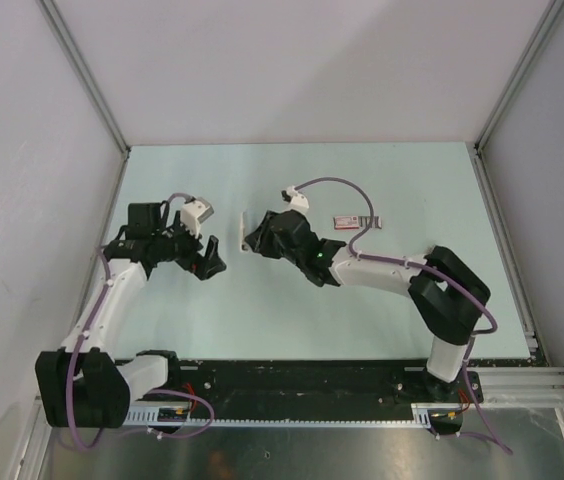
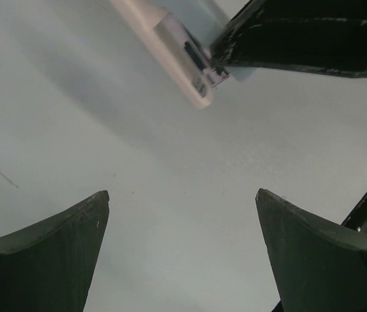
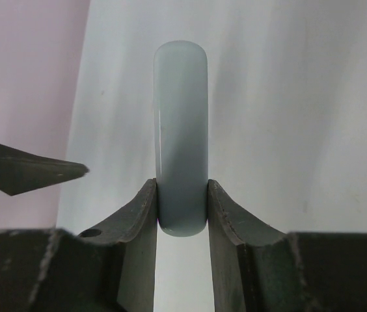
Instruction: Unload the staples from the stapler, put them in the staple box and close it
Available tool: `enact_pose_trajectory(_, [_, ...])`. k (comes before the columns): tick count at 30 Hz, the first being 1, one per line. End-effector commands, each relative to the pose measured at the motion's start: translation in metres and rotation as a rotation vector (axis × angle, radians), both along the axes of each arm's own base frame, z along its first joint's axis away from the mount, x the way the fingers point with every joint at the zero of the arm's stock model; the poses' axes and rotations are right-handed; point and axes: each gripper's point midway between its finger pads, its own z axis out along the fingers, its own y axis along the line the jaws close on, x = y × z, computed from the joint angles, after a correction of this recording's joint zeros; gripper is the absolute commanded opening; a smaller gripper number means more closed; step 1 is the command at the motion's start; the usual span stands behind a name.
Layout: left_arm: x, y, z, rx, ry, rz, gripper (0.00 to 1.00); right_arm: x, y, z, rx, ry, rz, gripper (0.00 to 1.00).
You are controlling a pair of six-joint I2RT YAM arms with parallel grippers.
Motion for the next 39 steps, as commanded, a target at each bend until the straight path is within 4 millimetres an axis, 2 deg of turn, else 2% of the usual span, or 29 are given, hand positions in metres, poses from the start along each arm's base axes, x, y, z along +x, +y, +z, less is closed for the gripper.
enact_pose_trajectory(1, [-0.006, -0.012, -0.007, -0.044, -0.008, -0.125, 0.99, -0.002, 0.044, 0.037, 0.193, -0.031, 0.047, 0.00])
enact_pose_trajectory(9, [-0.007, -0.012, -0.031, -0.031, 0.042, -0.170, 0.98, -0.018, 0.069, 0.024, 0.263, 0.037, 0.106, 0.00])
enact_pose_trajectory(15, [-0.001, 0.006, -0.046, 0.000, 0.055, -0.146, 0.92, -0.025, 0.074, 0.025, 0.288, 0.062, 0.132, 0.00])
enact_pose_trajectory(20, [0.001, 0.011, -0.045, 0.009, 0.033, -0.144, 0.91, -0.031, 0.078, 0.024, 0.297, 0.077, 0.155, 0.00])
enact_pose_trajectory(26, [0.003, 0.008, -0.040, -0.015, 0.027, -0.152, 0.87, -0.043, 0.088, 0.023, 0.318, 0.097, 0.185, 0.00])
enact_pose_trajectory(29, [0.002, 0.008, -0.043, -0.016, 0.034, -0.157, 0.81, -0.048, 0.091, 0.026, 0.330, 0.102, 0.197, 0.00])
enact_pose_trajectory(39, [-0.009, 0.013, -0.055, 0.035, 0.022, -0.172, 0.51, -0.050, 0.090, 0.024, 0.318, 0.108, 0.203, 0.00])
